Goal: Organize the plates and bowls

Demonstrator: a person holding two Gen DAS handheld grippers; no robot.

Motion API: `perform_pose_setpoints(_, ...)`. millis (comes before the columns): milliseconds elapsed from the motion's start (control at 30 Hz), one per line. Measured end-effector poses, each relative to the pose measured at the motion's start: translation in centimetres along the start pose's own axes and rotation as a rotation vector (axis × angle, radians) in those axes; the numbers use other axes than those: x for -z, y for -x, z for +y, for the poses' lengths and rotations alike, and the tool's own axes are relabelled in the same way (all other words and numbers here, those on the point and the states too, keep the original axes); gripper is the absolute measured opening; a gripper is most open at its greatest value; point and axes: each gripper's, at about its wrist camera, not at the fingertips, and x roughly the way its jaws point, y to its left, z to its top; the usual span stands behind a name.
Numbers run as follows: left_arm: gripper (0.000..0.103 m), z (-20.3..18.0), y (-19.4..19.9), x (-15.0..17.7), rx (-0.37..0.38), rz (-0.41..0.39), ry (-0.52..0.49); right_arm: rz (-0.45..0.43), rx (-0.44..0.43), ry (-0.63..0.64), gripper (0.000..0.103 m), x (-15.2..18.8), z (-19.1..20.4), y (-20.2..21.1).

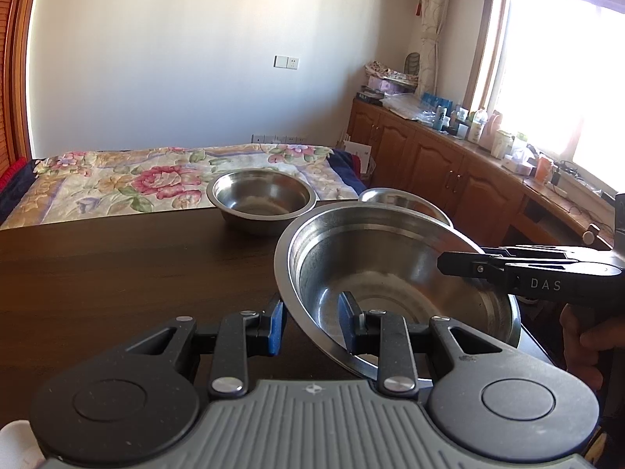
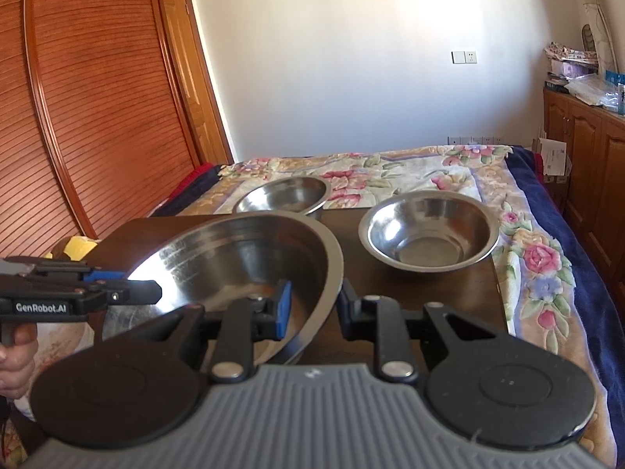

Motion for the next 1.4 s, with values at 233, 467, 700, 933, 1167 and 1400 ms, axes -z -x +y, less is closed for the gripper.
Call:
perform_pose_setpoints(233, 0.030, -0.3, 1.9, 0.7, 0.011, -0.017, -0.009, -0.012, 0.006, -0.006, 0.027, 0.3, 0.8, 1.2)
perform_pose_setpoints(467, 0.030, -0.5, 3.6, 1.3, 0.019, -0.032, -0.018, -0.027, 0.015, -0.005, 0.027, 0.5, 1.7, 2.4)
perform_pose_setpoints(700, 0.030, -0.7, 5.2, 2.0, 0.027, -0.040, -0.026, -0.034, 0.017, -0.004, 0.027, 1.0, 2.4, 3.6)
perform_pose_setpoints(933, 0.030, -0.9, 6.3, 2.9, 0.023, -0.039, -0.033, -0.034, 0.016, -0.007, 0.027, 1.7, 3.1, 4.3)
perform_pose_setpoints(1167, 0.030, -1.0, 7.7, 4.3, 0.025, -0.025, -0.047, -0.031, 0.008, -0.013, 0.027, 2.6, 3.8, 5.4)
perform_pose_setpoints(1400, 0.030, -1.1, 7.3, 5.7, 0.029, 0.013, -0.052, -0.007, 0.010, -0.035, 0.027, 4.1, 3.8, 5.3)
